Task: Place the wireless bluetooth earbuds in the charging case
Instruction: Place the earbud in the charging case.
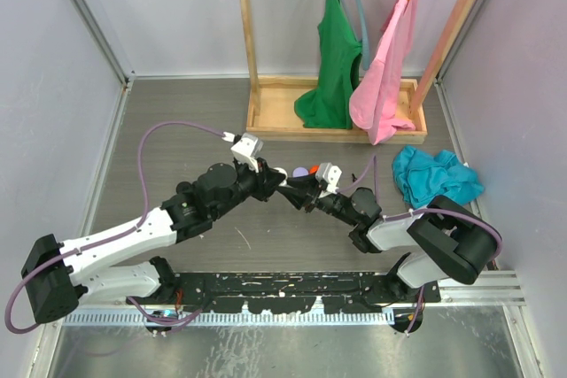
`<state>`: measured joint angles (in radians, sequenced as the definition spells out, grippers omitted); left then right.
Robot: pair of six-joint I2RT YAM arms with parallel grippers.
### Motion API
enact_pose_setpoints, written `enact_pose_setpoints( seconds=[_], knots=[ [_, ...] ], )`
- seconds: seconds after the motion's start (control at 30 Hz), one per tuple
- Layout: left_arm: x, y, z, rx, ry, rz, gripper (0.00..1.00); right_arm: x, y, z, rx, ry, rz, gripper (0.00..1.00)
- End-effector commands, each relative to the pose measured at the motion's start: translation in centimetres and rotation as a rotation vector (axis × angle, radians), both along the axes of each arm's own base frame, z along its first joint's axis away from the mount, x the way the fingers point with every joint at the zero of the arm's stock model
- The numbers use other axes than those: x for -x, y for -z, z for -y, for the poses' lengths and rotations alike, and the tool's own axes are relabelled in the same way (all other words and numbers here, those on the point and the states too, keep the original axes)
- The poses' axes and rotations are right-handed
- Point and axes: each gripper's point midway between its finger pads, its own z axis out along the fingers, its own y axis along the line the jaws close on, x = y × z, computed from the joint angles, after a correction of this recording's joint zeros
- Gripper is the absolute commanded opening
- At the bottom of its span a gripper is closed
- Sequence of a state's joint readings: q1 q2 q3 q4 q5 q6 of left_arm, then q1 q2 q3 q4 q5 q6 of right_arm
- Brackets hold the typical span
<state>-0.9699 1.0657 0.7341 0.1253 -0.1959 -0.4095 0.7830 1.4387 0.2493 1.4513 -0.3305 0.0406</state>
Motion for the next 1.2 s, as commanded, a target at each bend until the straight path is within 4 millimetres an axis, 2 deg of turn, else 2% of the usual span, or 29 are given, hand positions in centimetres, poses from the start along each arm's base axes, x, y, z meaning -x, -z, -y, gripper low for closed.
enact_pose_setpoints(
  seconds=[0.0,0.27,0.4,0.57,0.83,1.07,1.17],
  knots=[
    [-0.7,-1.7,0.0,0.015,-0.031,0.068,0.10,0.1,-4.5,0.2,-0.115,0.006,0.100,0.01],
    [-0.6,-1.0,0.1,-0.029,-0.040,0.072,0.11,0.3,-4.6,0.2,-0.119,0.004,0.100,0.01],
    [-0.4,-0.8,0.4,-0.040,-0.030,0.066,0.16,0.4,-4.8,0.3,-0.124,0.002,0.105,0.01],
    [-0.1,-1.0,0.3,-0.021,-0.028,0.054,0.28,0.4,-5.0,0.4,-0.128,0.004,0.109,0.01],
    [0.8,-2.7,0.1,0.010,0.004,0.062,0.49,0.5,-4.8,0.5,-0.126,0.006,0.104,0.01],
    [1.3,-3.9,-2.0,-0.019,0.010,0.114,0.68,0.5,-4.2,0.5,-0.092,0.001,0.100,0.01],
    [1.5,-3.9,-2.9,-0.032,0.047,0.095,0.72,0.7,-4.2,0.3,-0.076,-0.012,0.102,0.01]
  ],
)
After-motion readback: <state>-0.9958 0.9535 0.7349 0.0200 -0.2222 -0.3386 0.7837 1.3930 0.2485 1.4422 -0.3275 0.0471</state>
